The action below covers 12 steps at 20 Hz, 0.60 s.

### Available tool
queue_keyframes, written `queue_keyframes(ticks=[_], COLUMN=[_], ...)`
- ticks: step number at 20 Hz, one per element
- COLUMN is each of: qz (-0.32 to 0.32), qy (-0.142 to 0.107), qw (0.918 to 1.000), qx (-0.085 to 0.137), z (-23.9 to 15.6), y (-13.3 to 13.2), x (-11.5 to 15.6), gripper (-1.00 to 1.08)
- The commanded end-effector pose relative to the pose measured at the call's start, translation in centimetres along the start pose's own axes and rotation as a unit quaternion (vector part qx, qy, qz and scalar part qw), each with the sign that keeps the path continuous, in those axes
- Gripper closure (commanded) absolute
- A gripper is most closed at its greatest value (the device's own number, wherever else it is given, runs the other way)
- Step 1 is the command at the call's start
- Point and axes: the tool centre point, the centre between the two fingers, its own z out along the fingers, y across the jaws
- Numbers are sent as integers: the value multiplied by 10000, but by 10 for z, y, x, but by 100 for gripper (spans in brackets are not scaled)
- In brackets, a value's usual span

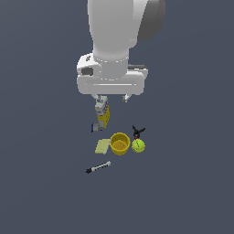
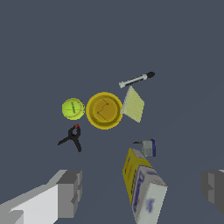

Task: Pick up a designated object from a clutter of objects.

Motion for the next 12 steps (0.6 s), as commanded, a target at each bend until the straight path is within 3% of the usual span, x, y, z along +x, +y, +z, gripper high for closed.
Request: queue_keyframes(ticks=[1,12], qz=[0,25], qy=[0,-273], qw=[10000,9996], qx=[0,-68], z=[0,21], y=[0,3], x=[0,-2], gripper=[-92,-92])
